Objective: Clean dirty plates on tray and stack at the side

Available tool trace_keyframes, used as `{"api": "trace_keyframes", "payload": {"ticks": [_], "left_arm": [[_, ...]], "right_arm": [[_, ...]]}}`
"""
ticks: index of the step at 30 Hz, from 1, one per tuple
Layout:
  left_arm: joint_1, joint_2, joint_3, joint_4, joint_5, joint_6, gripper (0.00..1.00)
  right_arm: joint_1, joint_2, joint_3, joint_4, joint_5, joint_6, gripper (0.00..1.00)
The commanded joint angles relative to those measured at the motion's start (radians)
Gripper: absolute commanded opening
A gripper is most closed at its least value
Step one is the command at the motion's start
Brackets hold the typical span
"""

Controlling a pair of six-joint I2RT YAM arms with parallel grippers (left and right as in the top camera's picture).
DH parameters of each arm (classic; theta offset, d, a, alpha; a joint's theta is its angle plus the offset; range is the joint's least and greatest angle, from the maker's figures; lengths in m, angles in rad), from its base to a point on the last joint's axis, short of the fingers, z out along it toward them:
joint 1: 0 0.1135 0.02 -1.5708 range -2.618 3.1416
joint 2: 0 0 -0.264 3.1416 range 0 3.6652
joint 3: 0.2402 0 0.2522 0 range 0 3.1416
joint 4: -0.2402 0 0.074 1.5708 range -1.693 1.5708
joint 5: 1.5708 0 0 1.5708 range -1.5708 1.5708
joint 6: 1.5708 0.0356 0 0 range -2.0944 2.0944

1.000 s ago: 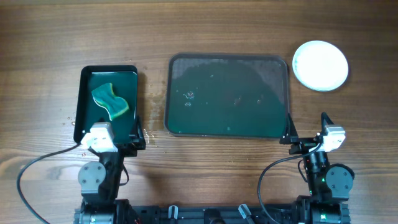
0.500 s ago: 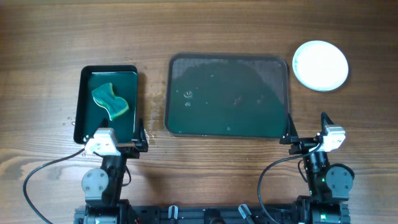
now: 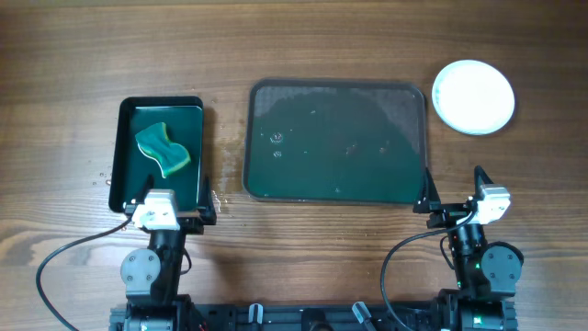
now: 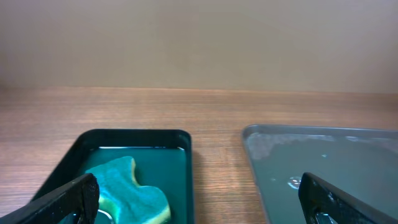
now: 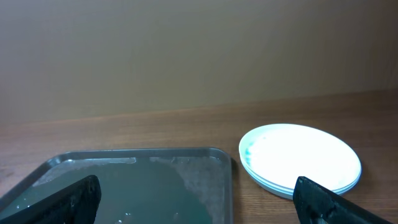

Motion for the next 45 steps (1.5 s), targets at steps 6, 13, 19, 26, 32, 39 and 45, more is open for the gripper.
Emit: {"api": "trace_keyframes", "payload": {"ticks": [6, 13, 19, 26, 32, 39, 45], "left_arm": [[-0.005, -0.011, -0.009, 0.003, -0.103, 0.02, 1.0], [-0.005, -0.011, -0.009, 0.002, -0.099, 0.02, 1.0], [-0.005, -0.011, -0.009, 0.004, -0.084, 0.02, 1.0], [-0.005, -0.011, -0.009, 0.004, -0.084, 0.02, 1.0], [-0.005, -0.011, -0.009, 0.004, -0.084, 0.02, 1.0], [-0.005, -0.011, -0.009, 0.004, -0.084, 0.02, 1.0], [-0.005, -0.011, -0.009, 0.004, -0.084, 0.02, 1.0]], "right_arm": [[-0.006, -0.007, -0.002, 0.004, 0.014, -0.019, 1.0], [-0.006, -0.007, -0.002, 0.004, 0.014, -0.019, 1.0], [-0.006, -0.007, -0.002, 0.004, 0.014, -0.019, 1.0], [-0.006, -0.007, -0.002, 0.004, 0.014, -0.019, 1.0], [-0.006, -0.007, -0.002, 0.004, 0.014, -0.019, 1.0], [-0.006, -0.007, -0.002, 0.004, 0.014, -0.019, 1.0], [-0.006, -0.007, -0.002, 0.004, 0.014, -0.019, 1.0]]}}
